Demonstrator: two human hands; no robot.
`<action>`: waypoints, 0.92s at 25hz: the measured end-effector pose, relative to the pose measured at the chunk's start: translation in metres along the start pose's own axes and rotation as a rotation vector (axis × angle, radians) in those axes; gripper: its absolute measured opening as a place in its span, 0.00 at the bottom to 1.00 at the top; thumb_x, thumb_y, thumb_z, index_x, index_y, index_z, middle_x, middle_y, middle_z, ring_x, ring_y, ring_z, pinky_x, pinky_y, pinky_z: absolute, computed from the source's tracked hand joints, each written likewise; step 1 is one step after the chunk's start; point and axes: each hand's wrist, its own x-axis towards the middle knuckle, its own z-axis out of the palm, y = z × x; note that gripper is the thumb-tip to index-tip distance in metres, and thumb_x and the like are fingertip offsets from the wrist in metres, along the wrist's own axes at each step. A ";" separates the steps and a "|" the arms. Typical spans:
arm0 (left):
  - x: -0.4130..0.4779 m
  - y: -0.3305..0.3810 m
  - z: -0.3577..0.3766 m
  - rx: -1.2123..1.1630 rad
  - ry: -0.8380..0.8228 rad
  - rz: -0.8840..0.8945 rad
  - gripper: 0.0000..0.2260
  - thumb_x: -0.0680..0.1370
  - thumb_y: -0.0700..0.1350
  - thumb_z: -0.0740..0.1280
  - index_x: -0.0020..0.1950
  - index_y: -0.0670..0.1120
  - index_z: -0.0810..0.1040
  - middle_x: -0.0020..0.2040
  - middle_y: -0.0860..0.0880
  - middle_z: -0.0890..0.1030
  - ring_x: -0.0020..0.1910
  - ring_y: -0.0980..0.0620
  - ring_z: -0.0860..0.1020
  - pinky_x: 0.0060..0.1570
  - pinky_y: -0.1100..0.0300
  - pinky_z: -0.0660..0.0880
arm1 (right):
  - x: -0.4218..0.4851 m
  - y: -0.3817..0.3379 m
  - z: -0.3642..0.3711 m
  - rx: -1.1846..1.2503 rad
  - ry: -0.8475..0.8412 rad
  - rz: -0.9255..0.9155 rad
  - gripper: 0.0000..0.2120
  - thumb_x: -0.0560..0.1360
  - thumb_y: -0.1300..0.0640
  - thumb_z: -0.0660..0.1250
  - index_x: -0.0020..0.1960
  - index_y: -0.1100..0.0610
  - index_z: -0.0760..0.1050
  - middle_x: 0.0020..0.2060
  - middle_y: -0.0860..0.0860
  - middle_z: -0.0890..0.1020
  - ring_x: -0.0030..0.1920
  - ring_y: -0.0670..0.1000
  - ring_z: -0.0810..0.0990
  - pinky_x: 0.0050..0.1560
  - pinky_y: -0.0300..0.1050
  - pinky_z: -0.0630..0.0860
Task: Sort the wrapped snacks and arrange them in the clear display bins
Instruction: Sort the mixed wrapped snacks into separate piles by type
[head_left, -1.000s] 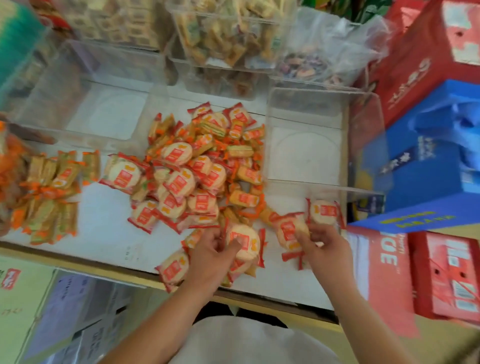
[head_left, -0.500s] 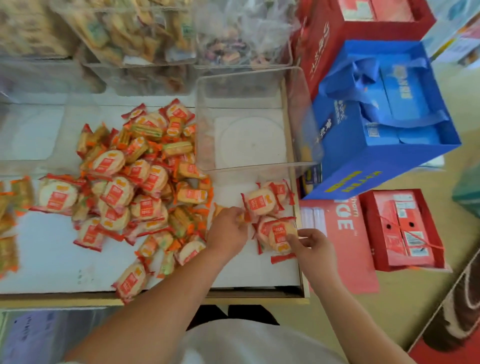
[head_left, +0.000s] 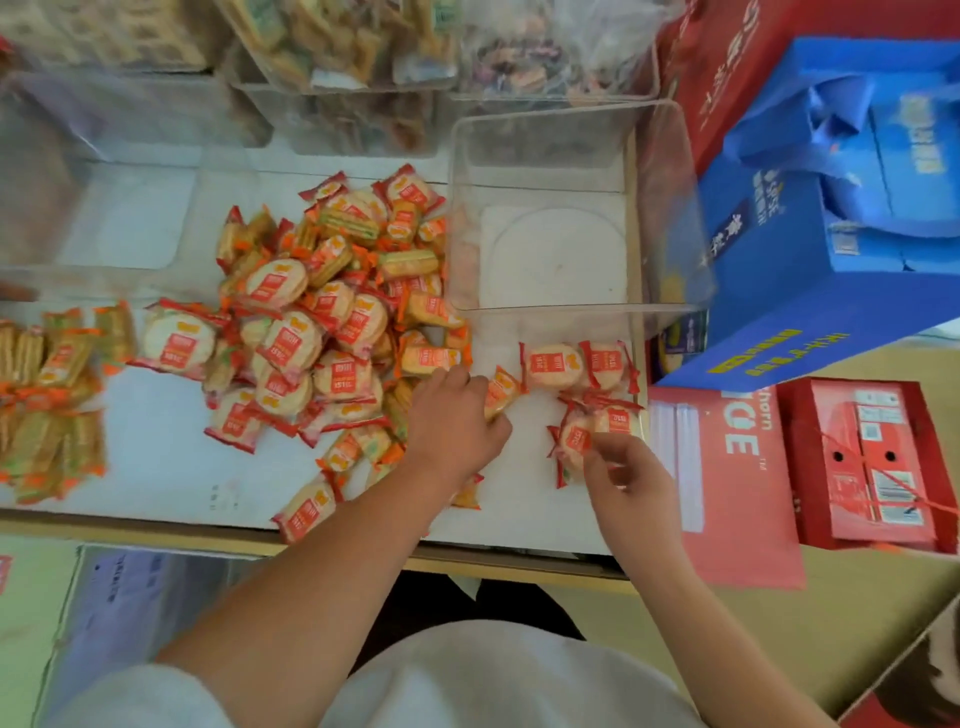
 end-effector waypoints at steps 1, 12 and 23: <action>-0.012 -0.002 -0.012 -0.127 0.032 -0.080 0.18 0.71 0.59 0.66 0.52 0.47 0.82 0.48 0.48 0.79 0.49 0.46 0.77 0.43 0.53 0.75 | -0.005 -0.004 0.011 -0.010 -0.057 -0.030 0.06 0.80 0.55 0.69 0.57 0.48 0.80 0.46 0.44 0.84 0.44 0.43 0.81 0.43 0.36 0.73; -0.173 -0.143 -0.057 -0.775 0.203 -0.776 0.09 0.74 0.54 0.76 0.49 0.59 0.79 0.44 0.57 0.84 0.44 0.59 0.82 0.49 0.50 0.82 | -0.054 -0.043 0.195 -0.538 -0.653 -0.406 0.09 0.77 0.53 0.71 0.58 0.48 0.80 0.54 0.44 0.82 0.56 0.47 0.80 0.56 0.44 0.77; -0.168 -0.295 -0.091 -0.749 0.042 -0.722 0.08 0.74 0.54 0.75 0.49 0.56 0.80 0.45 0.54 0.82 0.44 0.53 0.81 0.49 0.51 0.80 | -0.068 -0.043 0.308 -1.106 -0.498 -0.894 0.10 0.69 0.47 0.76 0.49 0.48 0.85 0.51 0.50 0.85 0.55 0.58 0.82 0.45 0.52 0.79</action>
